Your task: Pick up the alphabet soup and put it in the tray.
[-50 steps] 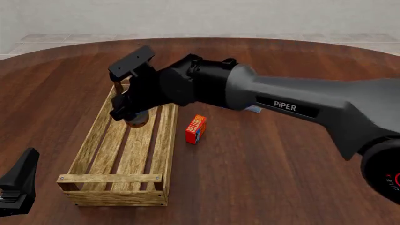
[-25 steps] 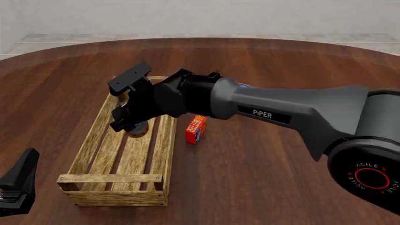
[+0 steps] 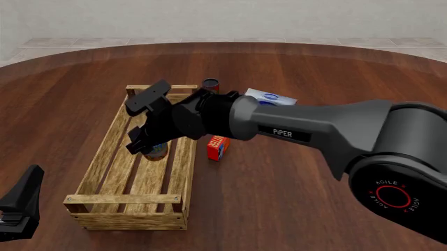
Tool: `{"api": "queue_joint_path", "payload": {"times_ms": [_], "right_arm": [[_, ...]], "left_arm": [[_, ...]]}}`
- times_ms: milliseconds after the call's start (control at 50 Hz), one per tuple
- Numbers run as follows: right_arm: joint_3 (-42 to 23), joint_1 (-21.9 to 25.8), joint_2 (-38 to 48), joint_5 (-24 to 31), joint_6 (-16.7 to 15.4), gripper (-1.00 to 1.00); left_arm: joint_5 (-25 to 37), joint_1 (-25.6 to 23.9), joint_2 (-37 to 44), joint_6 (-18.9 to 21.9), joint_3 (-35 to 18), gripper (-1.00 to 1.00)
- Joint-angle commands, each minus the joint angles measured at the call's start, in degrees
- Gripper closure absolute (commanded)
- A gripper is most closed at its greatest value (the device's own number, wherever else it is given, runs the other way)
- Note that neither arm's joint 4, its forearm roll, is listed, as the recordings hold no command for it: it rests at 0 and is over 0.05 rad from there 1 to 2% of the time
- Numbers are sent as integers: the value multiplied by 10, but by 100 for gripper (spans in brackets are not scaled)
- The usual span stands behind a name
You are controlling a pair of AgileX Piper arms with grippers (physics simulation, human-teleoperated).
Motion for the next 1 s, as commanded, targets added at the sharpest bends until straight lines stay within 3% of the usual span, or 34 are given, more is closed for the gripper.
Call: {"api": "queue_joint_path", "payload": {"times_ms": [20, 1000], "right_arm": [[-1, -2, 5, -10, 20, 100], [15, -12, 29, -34, 29, 100]], "left_arm": [[0, 0, 0, 0, 0, -100], [0, 0, 0, 0, 0, -100]]}}
